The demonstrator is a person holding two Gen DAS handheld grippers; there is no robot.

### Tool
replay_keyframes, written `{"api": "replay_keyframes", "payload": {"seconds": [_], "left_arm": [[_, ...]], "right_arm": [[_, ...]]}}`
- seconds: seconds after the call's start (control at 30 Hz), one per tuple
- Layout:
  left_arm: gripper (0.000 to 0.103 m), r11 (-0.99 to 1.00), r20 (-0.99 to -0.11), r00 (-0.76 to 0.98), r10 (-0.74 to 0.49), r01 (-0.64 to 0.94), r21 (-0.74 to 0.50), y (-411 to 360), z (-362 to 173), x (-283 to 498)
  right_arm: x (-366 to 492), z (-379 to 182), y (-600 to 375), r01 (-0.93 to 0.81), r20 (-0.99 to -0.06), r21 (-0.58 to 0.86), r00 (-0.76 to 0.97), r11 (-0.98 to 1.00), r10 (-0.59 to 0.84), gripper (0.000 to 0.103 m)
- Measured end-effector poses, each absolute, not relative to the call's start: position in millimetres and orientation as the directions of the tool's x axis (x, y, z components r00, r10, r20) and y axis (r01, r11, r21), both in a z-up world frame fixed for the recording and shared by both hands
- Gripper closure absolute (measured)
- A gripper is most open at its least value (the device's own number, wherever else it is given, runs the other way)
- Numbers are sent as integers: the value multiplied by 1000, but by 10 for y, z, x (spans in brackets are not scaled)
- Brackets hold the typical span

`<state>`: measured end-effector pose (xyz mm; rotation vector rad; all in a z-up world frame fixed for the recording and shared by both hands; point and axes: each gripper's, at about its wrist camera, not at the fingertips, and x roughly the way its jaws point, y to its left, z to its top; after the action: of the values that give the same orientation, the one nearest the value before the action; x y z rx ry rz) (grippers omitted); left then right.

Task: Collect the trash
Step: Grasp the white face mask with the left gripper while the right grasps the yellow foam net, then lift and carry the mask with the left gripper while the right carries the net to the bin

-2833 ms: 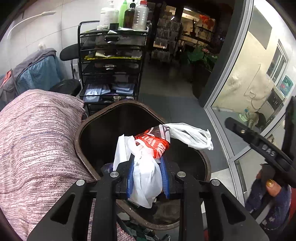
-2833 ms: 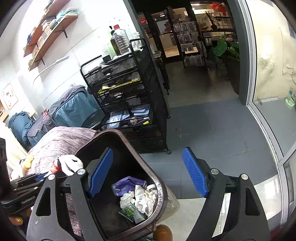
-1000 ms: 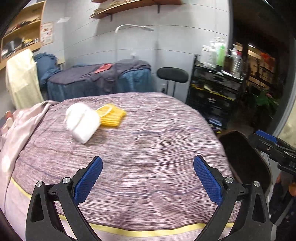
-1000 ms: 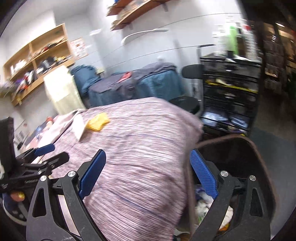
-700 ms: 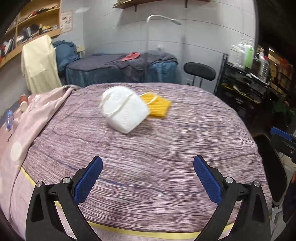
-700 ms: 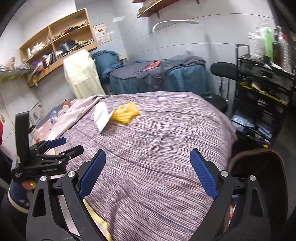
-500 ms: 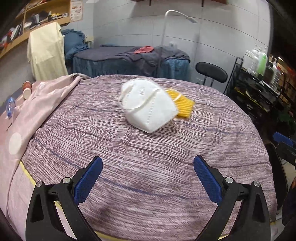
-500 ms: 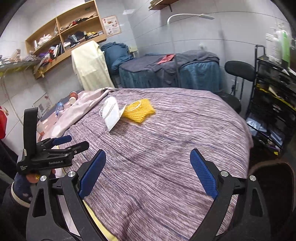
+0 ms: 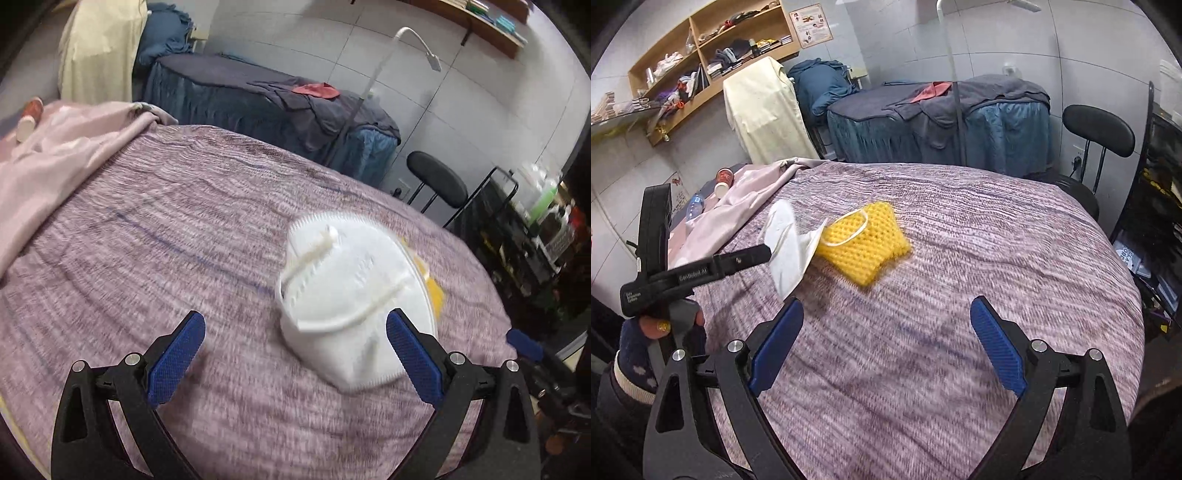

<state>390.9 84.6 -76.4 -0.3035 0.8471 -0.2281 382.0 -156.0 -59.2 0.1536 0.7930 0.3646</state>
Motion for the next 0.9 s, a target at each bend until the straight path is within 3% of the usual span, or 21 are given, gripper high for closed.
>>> {"api": "replay_keyframes", "payload": {"seconds": [0.2,0.27,0.43,0.57,0.63,0.73,0.9], "left_arm": [[10,874,-687,566,-456,138,-467,790,-958,4225],[37,871,-692,551,-466,149,-468,739,-1011,4221],[70,888,-679,580,-449,205,-412,648,-942,4064],[73,907,-671,616,-413,211,-365,659,-831,3926],[74,926,-672,640,-372,203,-319,644,-758,3831],[74,939,-665,665,-341,198,-282,641,-666,3711],[74,957,-647,705,-289,201,-209,602,-515,3521]], "right_arm": [[4266,-700,-1423,-276,-685,268,618,923,384,14],[4411,-762,-1410,-267,-694,275,610,924,383,18],[4713,-865,-1285,-271,-705,304,581,913,407,28],[4819,-937,-1095,-296,-726,284,555,912,406,43],[4836,-977,-1027,-302,-735,280,544,911,406,61],[4785,-965,-970,-314,-734,261,550,913,399,78],[4547,-850,-1055,-299,-719,241,584,923,377,85]]}}
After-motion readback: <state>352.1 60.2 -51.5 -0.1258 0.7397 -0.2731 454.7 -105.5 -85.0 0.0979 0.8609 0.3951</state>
